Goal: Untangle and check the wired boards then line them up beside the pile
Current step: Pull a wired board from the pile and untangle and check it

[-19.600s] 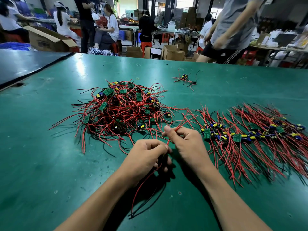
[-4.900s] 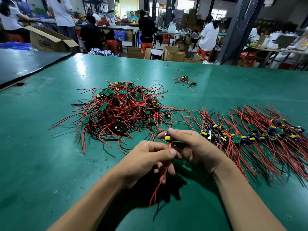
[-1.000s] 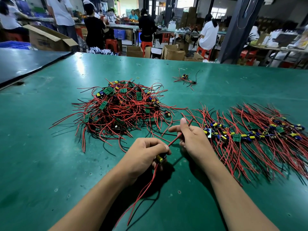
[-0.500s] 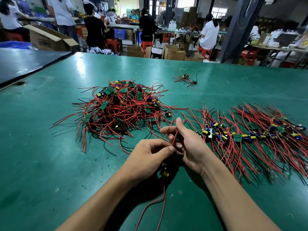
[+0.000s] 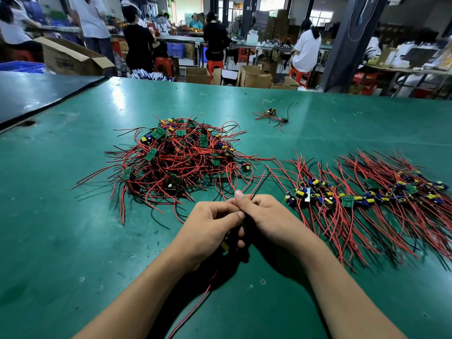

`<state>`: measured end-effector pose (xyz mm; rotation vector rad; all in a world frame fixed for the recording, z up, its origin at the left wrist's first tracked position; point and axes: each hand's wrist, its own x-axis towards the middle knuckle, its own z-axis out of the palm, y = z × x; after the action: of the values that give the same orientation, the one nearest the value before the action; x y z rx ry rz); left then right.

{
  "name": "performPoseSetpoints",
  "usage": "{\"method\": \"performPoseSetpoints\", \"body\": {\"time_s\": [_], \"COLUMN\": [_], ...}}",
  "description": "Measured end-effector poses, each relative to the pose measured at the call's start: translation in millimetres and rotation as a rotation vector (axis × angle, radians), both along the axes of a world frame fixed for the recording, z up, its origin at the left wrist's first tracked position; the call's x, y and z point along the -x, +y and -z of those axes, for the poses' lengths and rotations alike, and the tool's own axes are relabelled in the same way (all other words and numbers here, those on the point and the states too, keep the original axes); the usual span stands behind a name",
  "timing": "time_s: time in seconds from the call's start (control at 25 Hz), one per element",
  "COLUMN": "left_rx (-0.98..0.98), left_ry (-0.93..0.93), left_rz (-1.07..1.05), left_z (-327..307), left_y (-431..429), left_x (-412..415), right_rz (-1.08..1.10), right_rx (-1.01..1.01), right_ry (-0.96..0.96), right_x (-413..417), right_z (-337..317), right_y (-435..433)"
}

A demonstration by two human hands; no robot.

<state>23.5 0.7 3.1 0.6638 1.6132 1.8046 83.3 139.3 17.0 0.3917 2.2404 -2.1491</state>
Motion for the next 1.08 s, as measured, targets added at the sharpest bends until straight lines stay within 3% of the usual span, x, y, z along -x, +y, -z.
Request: {"method": "performPoseSetpoints", "body": {"time_s": [0.2,0.44,0.6,0.84,1.08], "left_rx": [0.039,0.033,0.014,-0.008,-0.073], "left_ry": [0.006,-0.014,-0.064,-0.199,-0.316], "left_rz": [-0.003,0.035,0.06,0.047,-0.111], "left_z": [-4,-11,-15,-13,-13], "left_y": [1,0,2,-1,3], "left_x": [-3,-6,-8,-4,6], "right_rz": [0.218,0.445,0.529,0.363,0.263], "right_rx": [-0.407,-0.428,-0.258,0.391,0.32], "right_ry": [0.014,0.15,0.155,0.076,0.029], "right_x": [4,6,9,10,7], "right_z": [2,7,8,2,5], "right_y": [17,28,30,25,22]}}
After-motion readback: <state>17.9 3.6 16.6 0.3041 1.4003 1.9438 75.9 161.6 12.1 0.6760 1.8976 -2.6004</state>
